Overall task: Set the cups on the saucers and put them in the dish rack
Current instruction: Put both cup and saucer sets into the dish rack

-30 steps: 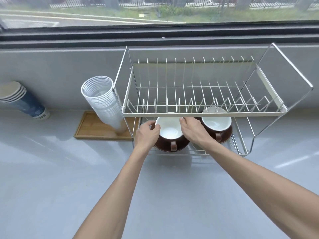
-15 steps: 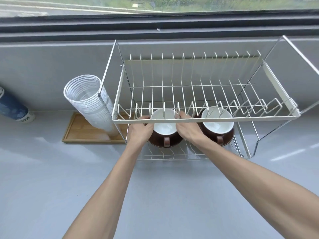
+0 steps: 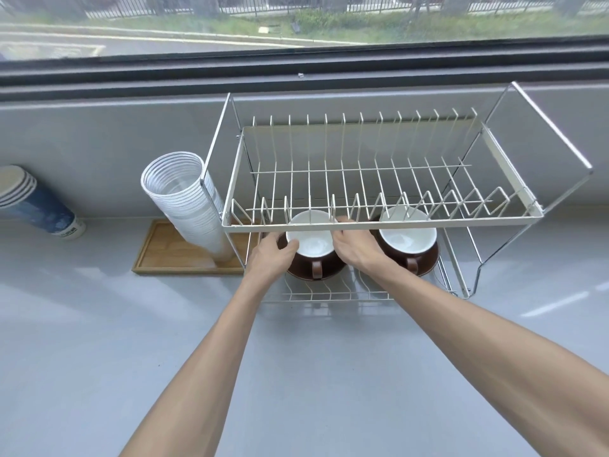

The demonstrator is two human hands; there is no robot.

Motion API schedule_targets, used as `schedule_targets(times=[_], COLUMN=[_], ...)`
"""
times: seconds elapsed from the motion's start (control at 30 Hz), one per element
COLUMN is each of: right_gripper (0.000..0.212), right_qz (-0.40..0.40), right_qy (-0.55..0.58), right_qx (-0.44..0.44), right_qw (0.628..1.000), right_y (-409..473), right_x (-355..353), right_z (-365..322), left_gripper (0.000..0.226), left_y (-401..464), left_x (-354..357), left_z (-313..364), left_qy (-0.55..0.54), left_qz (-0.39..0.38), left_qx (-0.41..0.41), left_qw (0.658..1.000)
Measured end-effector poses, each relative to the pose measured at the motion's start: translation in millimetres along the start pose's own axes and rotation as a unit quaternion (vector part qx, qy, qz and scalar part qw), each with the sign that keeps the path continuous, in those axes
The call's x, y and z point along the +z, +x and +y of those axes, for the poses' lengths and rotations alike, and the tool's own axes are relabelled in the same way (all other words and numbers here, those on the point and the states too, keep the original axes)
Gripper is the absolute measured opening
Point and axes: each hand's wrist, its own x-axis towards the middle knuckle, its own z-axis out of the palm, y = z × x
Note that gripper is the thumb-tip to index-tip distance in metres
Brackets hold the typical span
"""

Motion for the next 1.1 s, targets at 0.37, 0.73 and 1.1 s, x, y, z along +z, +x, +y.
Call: schedule_targets(times=[0.37, 0.73, 1.1], right_gripper=[0.04, 0.027, 0.032], right_qz=[-0.001, 0.122, 0.176], right_qy=[-0.046, -0.317, -0.272], right_qx=[-0.042, -0.18, -0.107], right_qw=[0.998, 0.923, 0.94], right_y=[-55.4, -91.7, -65.1], right_x=[-48.4, -79.0, -99.2], right_z=[7.1, 52.4, 102.0], left_gripper=[0.05, 0.046, 0.052], left_y=[-50.5, -84.5, -68.7], left_x=[-12.9, 49.6, 120.4], left_z=[21.6, 68.4, 74.9], left_qy=[0.192, 0.435, 0.181], left_qz=[-0.034, -0.007, 0.074], left_qx=[0.065, 0.295, 0.233], left_qw=[0.979, 0.851, 0.953])
